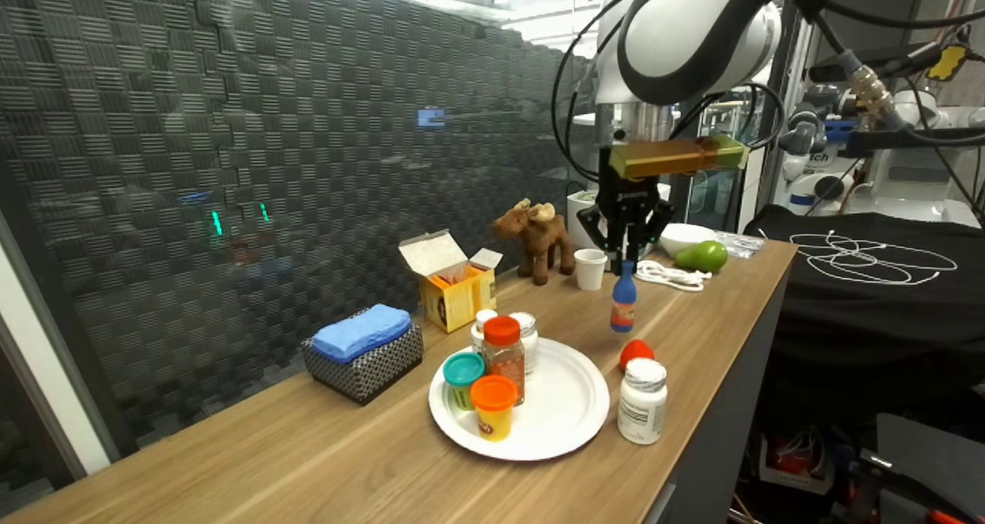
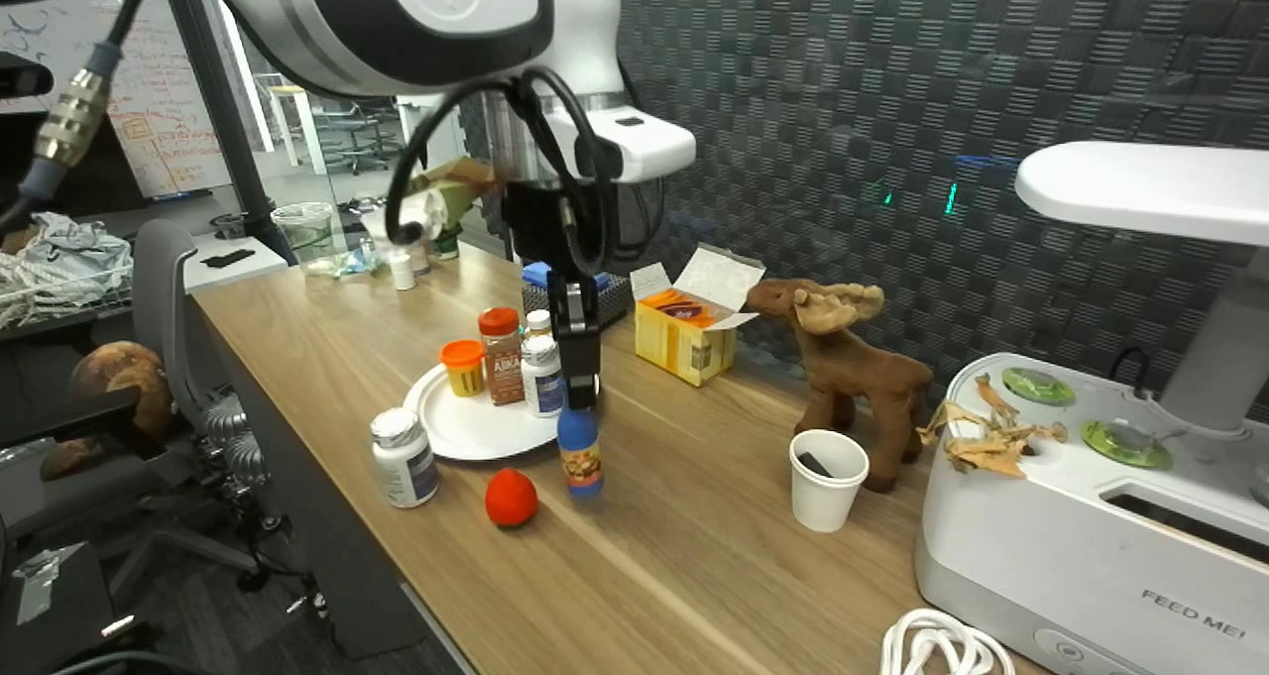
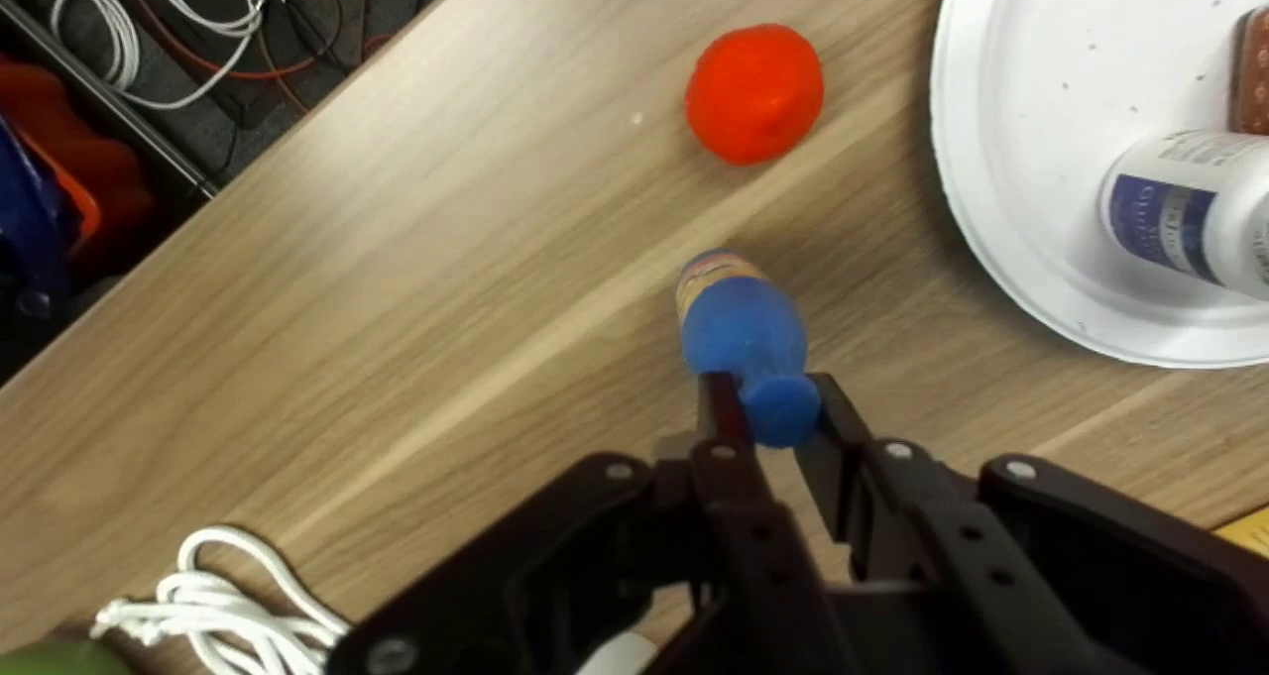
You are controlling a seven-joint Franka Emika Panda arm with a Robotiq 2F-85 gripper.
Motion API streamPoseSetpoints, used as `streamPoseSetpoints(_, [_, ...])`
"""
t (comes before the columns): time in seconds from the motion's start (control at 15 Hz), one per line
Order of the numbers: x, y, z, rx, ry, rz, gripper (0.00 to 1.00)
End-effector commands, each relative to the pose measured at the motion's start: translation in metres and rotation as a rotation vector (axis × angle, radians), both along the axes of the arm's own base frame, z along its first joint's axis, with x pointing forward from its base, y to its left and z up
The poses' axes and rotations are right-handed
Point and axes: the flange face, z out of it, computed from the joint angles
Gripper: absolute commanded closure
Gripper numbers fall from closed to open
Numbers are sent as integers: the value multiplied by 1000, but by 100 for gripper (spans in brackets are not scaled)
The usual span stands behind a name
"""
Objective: Pick up all the objects surrounding the white plate and arrange them on the plate
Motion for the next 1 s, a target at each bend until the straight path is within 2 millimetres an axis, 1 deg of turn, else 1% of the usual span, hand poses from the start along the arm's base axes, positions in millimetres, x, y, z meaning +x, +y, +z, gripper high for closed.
streamPoseSetpoints(0.0, [2,50,38,-61,-46,60,95])
streamPoseSetpoints(0.13, [5,79,43,-70,-52,108,95])
streamPoseSetpoints(0.2, [8,90,40,-71,-52,128,95])
streamPoseSetpoints(0.27, [11,96,39,-71,-52,148,95])
streamPoseSetpoints(0.33, [14,101,31,-41,-37,174,95])
streamPoseSetpoints(0.47, [18,105,17,-19,-16,193,95])
streamPoseSetpoints(0.73, [27,99,-14,16,-9,235,95])
streamPoseSetpoints(0.87, [31,100,-22,53,-31,267,95])
streamPoseSetpoints(0.93, [34,100,-18,59,-46,281,95])
